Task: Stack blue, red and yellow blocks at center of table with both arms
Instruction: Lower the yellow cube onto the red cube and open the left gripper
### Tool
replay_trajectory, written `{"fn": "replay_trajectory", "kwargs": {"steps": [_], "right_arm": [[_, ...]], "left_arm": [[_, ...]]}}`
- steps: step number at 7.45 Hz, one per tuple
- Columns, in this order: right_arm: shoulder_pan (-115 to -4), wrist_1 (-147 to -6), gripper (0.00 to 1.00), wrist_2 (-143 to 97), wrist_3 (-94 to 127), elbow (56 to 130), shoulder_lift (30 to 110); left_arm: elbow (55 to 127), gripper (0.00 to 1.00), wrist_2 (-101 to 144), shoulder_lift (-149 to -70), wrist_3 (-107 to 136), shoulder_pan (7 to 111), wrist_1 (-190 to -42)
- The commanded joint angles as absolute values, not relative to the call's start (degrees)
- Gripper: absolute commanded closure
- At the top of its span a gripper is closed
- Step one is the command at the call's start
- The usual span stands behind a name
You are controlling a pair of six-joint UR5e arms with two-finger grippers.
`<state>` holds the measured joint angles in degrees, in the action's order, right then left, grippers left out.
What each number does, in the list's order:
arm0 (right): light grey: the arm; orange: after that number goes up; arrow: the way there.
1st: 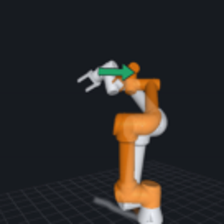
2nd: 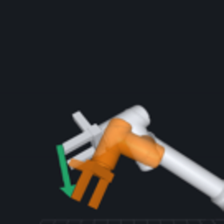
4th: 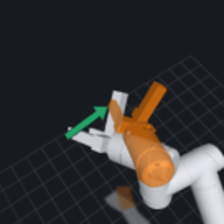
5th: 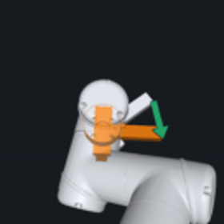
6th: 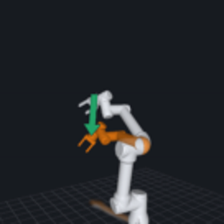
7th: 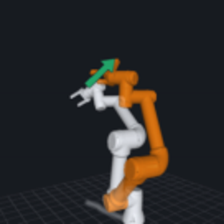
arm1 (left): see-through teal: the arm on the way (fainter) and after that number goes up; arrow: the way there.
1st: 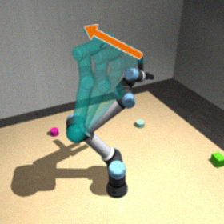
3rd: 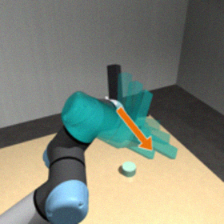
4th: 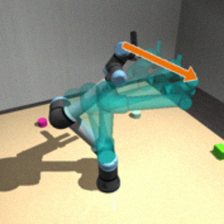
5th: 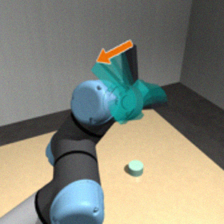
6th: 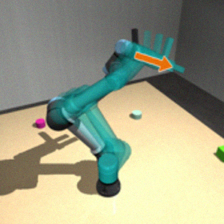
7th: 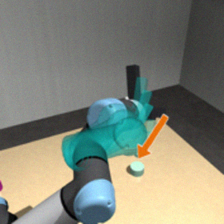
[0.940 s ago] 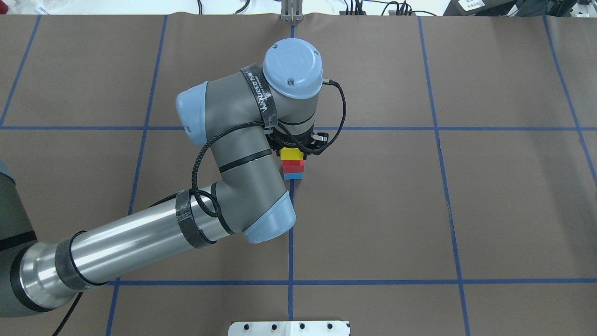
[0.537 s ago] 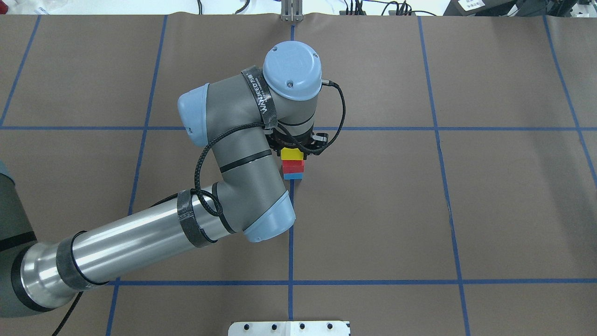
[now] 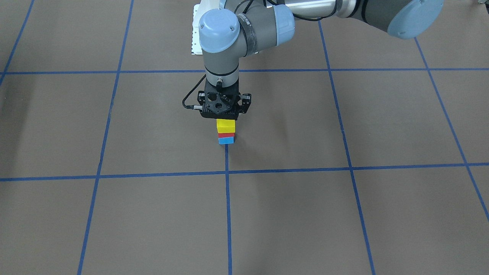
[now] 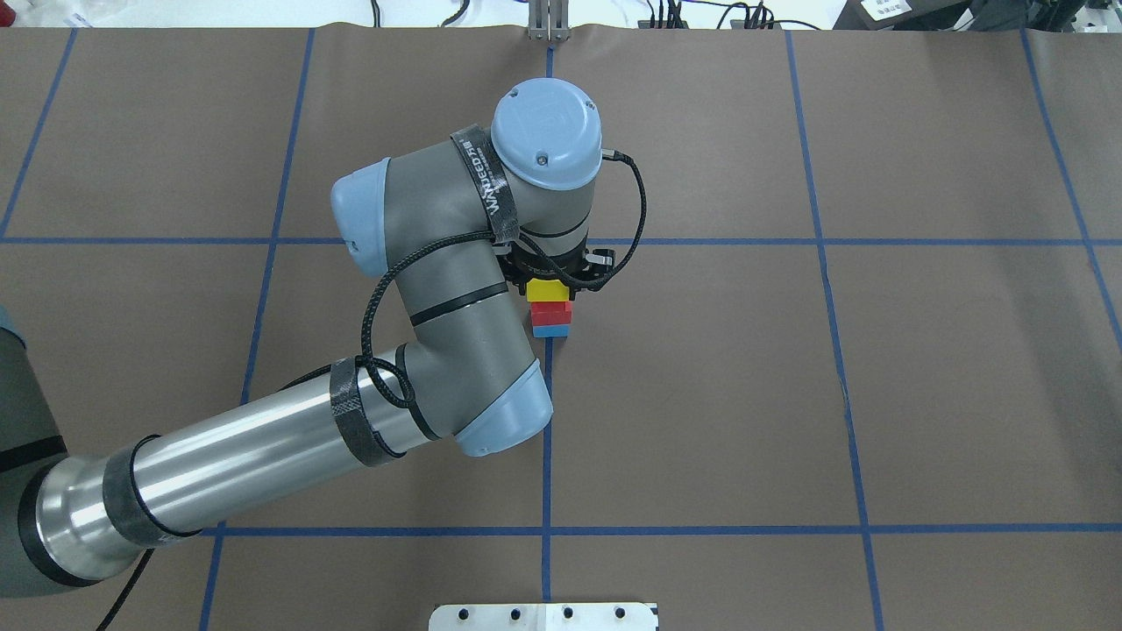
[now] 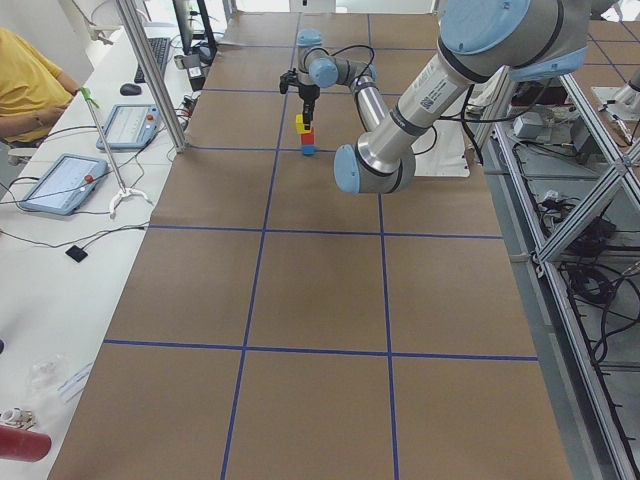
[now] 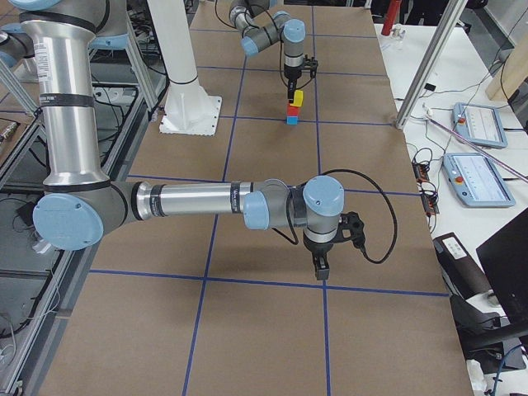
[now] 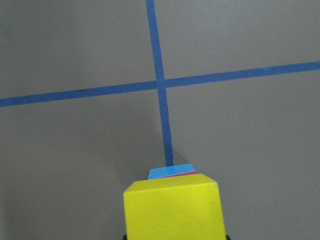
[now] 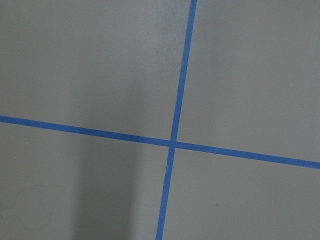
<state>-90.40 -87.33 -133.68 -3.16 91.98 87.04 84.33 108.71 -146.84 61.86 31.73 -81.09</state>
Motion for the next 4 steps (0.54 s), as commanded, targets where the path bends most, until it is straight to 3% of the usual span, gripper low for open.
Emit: {"fn": "replay_trajectory", "kwargs": {"steps": [1,4], "right_arm": [[-90.35,-87.45,0.00,-133.68,-3.16,91.93,86.92],[-90.35,-87.45,0.00,-133.68,-3.16,91.93,86.92]], "left_arm": [[84.55,0.49,108.72,-146.69,62.66,31.73,-81.12],[84.64,0.38,108.72,-146.60,62.84,31.64,-81.21]]}}
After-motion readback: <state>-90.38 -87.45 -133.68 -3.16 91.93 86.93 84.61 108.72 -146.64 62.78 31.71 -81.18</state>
